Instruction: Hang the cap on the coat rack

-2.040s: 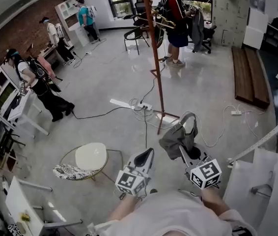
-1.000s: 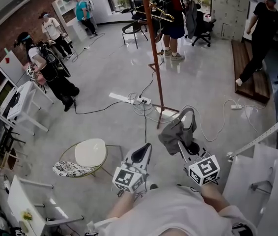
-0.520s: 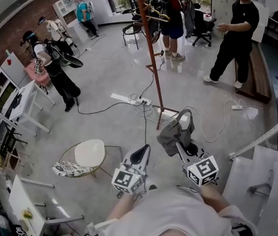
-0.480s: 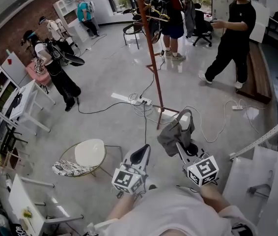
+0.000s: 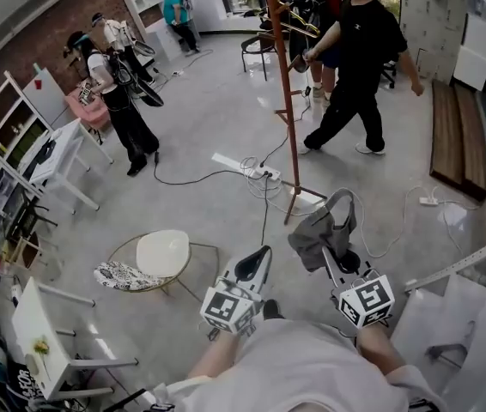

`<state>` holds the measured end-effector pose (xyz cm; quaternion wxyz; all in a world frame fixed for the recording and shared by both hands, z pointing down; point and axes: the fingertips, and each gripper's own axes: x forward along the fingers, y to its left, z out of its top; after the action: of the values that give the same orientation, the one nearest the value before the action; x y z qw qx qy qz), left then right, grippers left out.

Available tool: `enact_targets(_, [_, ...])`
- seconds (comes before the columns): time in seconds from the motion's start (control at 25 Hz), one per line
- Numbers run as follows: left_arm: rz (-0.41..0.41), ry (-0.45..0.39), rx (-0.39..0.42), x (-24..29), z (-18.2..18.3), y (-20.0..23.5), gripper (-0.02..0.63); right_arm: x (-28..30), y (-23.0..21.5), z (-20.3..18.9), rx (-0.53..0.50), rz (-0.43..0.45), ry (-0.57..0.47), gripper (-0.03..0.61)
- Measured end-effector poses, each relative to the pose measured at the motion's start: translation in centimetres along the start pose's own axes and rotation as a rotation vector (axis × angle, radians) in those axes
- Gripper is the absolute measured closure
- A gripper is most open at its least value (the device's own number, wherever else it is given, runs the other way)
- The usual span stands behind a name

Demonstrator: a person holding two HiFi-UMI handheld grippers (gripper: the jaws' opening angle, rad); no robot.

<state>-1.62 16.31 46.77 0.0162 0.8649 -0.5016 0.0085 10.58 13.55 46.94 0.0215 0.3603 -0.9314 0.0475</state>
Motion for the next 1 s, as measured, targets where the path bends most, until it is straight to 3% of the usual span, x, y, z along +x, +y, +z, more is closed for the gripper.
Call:
enact_targets(0.36, [-0.030, -0.006, 0.012, 3.7, -0.5, 3.7, 0.603, 4.1, -2.1, 0.1, -0.005, -0.004, 0.002, 0.552])
enact_targets(0.72, [-0.076, -0.007, -0.001, 12.6, -2.5, 12.9, 0.603, 14.5, -8.4, -1.0, -0.009, -0.056, 0.009, 0.552])
enact_targets(1.0, [-0.116, -0.003, 0.008, 16.0, -0.1, 24.6, 0.603, 26.2, -8.9, 2.2, -0.015, -0.091, 0.007, 0.552])
